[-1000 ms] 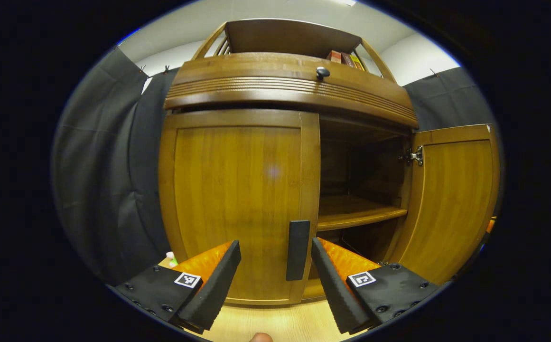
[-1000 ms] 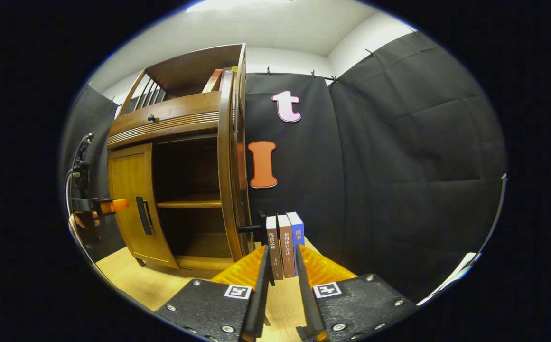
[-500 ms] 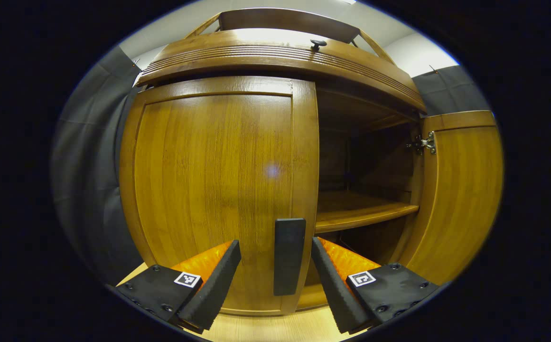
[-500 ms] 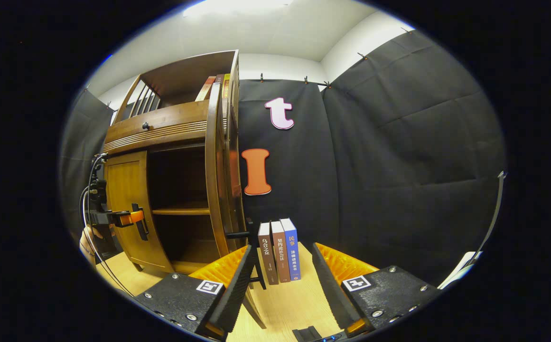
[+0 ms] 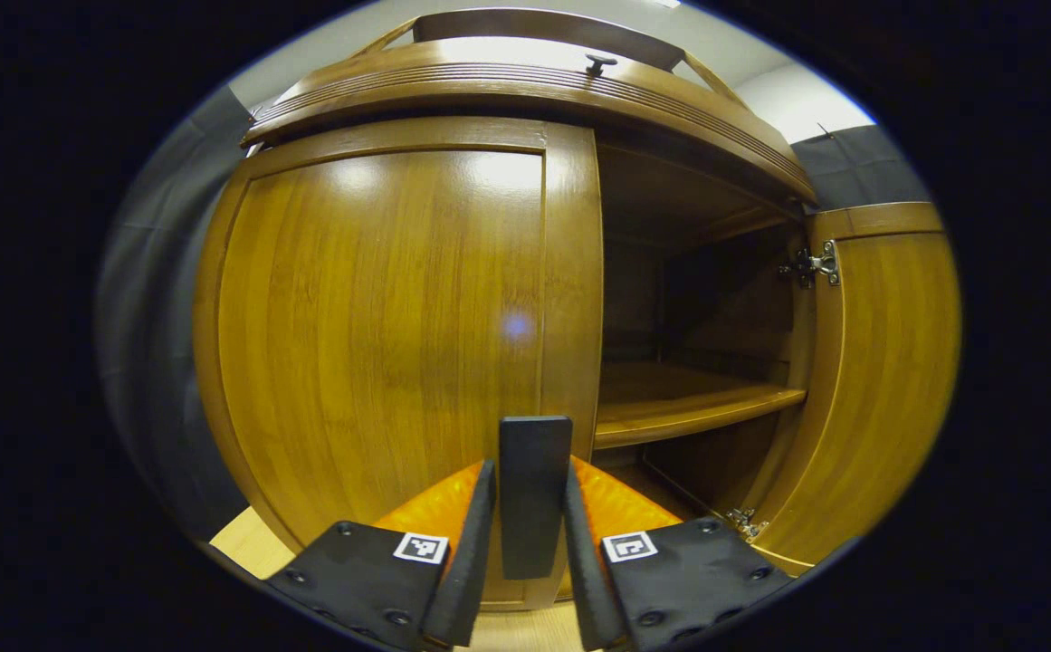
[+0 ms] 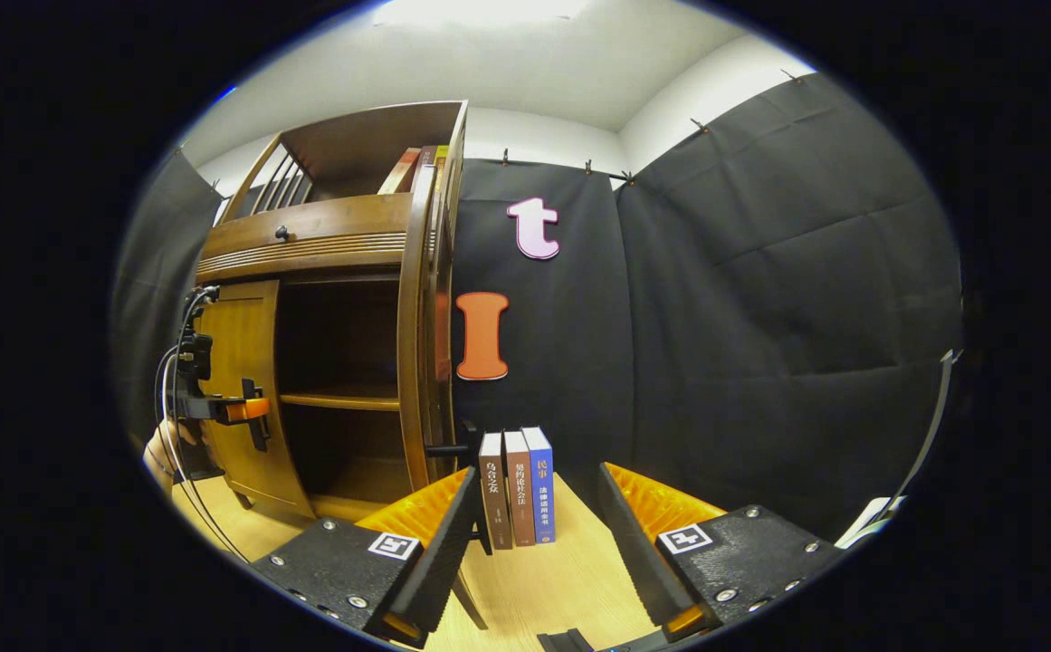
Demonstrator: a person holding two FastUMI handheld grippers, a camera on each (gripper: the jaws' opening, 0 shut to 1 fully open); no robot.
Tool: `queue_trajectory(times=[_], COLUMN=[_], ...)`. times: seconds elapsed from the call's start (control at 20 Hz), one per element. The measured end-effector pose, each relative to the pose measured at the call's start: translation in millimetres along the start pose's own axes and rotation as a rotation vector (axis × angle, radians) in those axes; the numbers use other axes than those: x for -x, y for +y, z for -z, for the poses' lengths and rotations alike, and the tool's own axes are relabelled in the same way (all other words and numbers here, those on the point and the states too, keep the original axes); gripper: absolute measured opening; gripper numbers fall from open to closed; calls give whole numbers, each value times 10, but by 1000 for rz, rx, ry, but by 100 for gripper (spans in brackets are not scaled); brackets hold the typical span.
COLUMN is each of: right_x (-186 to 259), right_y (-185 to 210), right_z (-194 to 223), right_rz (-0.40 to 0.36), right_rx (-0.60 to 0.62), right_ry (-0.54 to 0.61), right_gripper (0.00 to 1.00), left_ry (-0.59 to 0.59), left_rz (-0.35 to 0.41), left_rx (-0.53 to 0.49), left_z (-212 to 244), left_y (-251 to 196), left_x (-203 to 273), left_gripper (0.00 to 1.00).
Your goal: Open the right door of the double-door shoe cabinet with the right hand, and open the left door with the left hand.
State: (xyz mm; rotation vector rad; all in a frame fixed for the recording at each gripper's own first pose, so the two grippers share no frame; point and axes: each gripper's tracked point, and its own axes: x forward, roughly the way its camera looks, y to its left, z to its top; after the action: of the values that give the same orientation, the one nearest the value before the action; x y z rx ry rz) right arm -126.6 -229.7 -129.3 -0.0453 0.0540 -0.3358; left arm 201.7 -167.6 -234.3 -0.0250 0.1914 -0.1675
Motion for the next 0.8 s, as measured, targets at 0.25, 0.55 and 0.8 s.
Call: queue_trajectory(times=[0.25,0.55,0.8], right_x=[24,109,190], right_y=[35,218,452], right_z=[6,-92,-197], right_rz=[-11,-31,-64], right_rx=[-6,-7,-2], right_ry=[11,5,-9], right_gripper=[92,92,92], left_ry=[20,40,39], left_rz=[-12,31,74], left_rx=[4,-5,-4], left_z=[10,0,-17], left_y=[5,28,122], left_x=[104,529,946], left_gripper=[36,34,34])
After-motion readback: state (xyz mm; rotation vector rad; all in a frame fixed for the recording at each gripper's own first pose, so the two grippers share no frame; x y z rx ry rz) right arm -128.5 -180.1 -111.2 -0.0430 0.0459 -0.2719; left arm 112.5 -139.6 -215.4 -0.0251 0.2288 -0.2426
